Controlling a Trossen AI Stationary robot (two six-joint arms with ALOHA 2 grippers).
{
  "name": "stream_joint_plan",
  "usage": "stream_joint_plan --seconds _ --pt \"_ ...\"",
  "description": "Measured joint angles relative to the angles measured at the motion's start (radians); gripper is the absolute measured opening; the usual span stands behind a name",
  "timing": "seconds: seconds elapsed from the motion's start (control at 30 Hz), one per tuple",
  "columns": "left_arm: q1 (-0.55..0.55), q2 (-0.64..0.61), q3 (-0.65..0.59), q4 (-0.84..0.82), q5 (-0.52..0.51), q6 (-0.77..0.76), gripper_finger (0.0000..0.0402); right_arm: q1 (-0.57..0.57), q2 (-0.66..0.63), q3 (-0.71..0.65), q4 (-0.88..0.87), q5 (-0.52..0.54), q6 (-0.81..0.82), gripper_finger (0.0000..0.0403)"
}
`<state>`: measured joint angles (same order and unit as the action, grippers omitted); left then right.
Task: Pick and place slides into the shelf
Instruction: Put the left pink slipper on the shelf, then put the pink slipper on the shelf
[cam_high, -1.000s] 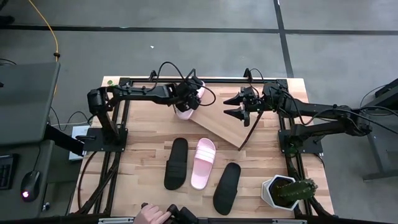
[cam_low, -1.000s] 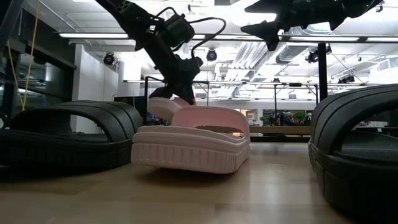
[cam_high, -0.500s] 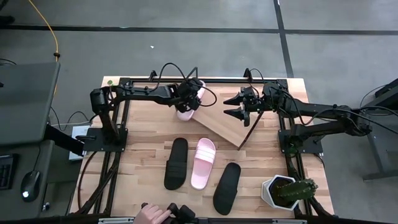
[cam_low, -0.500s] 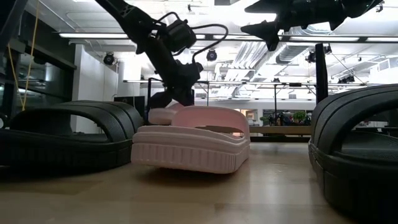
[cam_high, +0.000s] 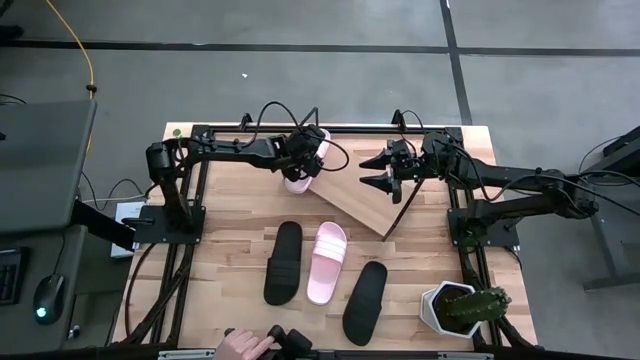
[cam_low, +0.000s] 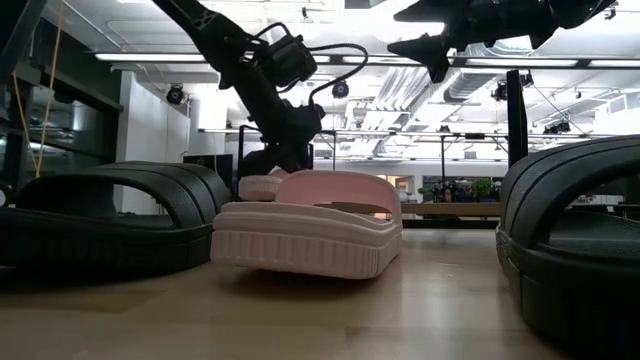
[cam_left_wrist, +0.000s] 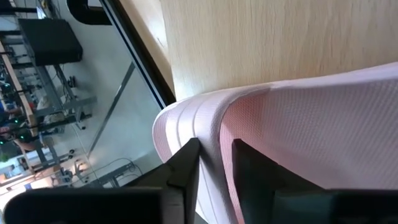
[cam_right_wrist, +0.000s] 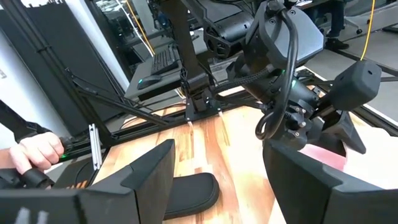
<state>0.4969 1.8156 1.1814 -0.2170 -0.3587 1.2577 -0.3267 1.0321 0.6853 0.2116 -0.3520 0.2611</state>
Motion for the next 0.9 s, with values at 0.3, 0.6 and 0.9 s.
stream_joint_plan --seconds 0.3,0.6,0.9 --pt "-0.008 0.001 -0.001 -0.004 -0.047 -0.011 0.0131 0.0 0.0 0.0 -0.005 0.0 0.0 0.0233" --pt "-0.07 0.002 -0.002 0.004 -0.14 -0.009 0.0134 0.0 0.0 0.0 -0.005 0.0 0.0 0.0233" --pt "-0.118 -0.003 0.0 0.035 -0.232 -0.007 0.0129 0.0 0.0 0.0 -0.005 0.0 0.0 0.0233"
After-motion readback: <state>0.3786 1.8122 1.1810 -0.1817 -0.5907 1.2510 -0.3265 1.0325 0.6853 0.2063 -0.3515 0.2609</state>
